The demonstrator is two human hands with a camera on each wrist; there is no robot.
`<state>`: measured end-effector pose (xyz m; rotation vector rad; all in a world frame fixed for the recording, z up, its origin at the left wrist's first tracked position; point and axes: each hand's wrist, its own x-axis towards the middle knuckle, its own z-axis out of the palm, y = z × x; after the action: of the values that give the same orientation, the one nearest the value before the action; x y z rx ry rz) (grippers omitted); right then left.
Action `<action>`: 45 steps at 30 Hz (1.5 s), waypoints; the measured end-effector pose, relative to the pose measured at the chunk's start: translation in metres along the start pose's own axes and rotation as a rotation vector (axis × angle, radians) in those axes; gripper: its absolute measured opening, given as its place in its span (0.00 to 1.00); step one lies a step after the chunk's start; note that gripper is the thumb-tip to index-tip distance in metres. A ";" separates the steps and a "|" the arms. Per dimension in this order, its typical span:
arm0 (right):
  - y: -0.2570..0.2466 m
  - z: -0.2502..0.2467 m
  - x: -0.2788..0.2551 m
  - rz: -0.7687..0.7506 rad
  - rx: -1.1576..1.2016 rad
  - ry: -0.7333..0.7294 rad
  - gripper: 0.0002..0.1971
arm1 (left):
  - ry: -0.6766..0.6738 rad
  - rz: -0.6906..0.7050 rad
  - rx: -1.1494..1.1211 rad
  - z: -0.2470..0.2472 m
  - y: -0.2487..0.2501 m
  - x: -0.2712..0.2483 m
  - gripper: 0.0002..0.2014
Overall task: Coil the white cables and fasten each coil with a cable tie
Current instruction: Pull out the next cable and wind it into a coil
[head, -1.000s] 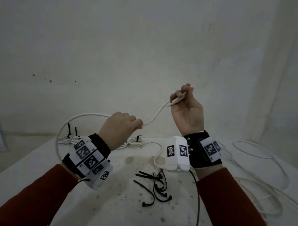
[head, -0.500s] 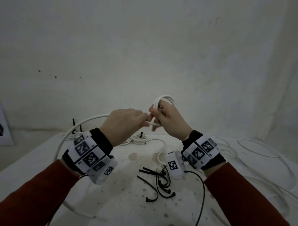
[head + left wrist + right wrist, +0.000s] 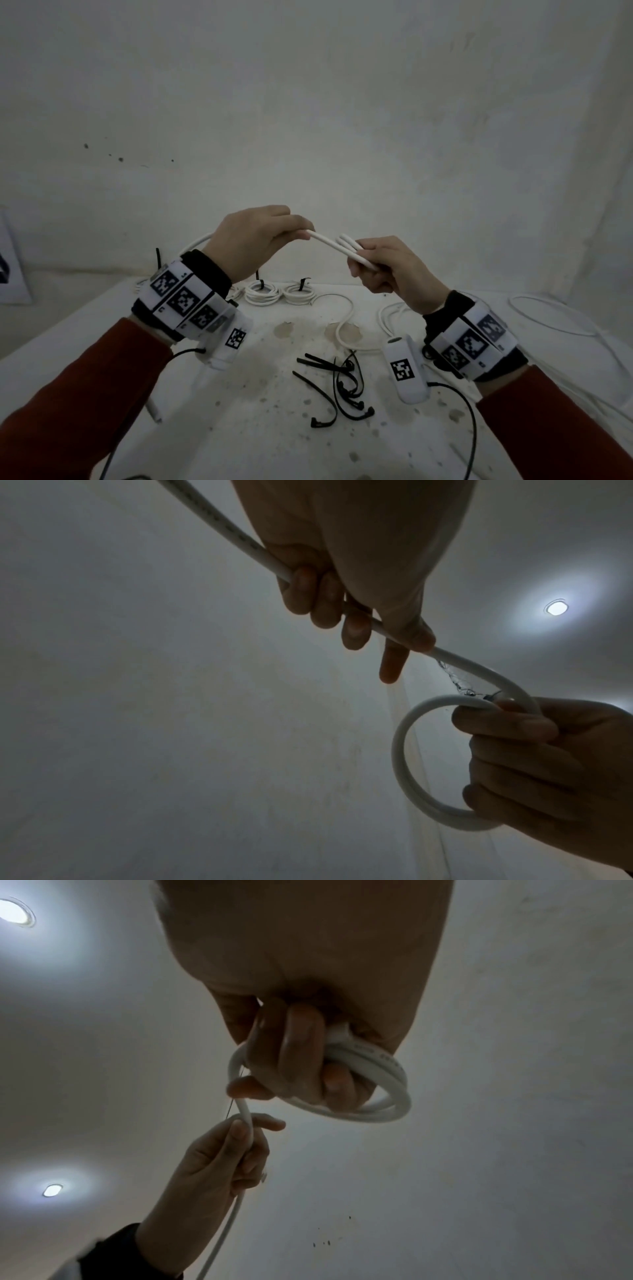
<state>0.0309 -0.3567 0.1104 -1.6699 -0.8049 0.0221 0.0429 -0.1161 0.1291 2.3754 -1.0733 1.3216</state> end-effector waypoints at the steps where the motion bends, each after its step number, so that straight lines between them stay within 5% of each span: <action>1: 0.001 -0.001 -0.001 0.010 0.004 -0.006 0.13 | 0.005 0.010 0.000 0.002 0.000 0.001 0.28; 11: 0.006 -0.009 -0.011 0.016 0.310 -0.081 0.18 | 0.008 -0.016 -0.011 0.009 -0.001 0.014 0.28; 16: -0.003 -0.012 -0.012 -0.113 0.659 -0.086 0.14 | -0.012 -0.077 -0.149 0.026 -0.001 0.007 0.13; 21: -0.013 -0.022 -0.017 -0.321 1.007 -0.005 0.14 | -0.242 -0.155 0.002 0.043 -0.002 -0.017 0.23; 25: -0.019 -0.030 -0.016 -0.451 1.083 0.247 0.14 | -0.392 -0.100 0.223 0.051 -0.005 -0.038 0.46; 28: -0.017 -0.031 -0.006 -0.465 1.041 0.366 0.12 | -0.323 0.042 0.323 0.052 -0.002 -0.044 0.43; 32: 0.000 -0.032 0.015 -0.418 0.902 0.502 0.12 | -0.217 0.260 0.348 0.042 0.009 -0.042 0.23; 36: 0.019 -0.027 0.028 -0.335 0.386 0.642 0.10 | -0.235 0.316 0.286 0.020 0.022 -0.035 0.19; 41: 0.038 -0.011 0.020 -0.174 -0.240 0.378 0.06 | -0.197 0.310 0.271 -0.001 0.017 -0.023 0.11; 45: 0.036 0.001 0.010 -0.060 -0.343 0.103 0.07 | -0.181 0.222 0.219 -0.007 0.012 -0.015 0.14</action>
<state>0.0554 -0.3520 0.0822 -1.9494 -0.8122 -0.2548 0.0250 -0.1138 0.1188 2.6422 -1.3390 1.3798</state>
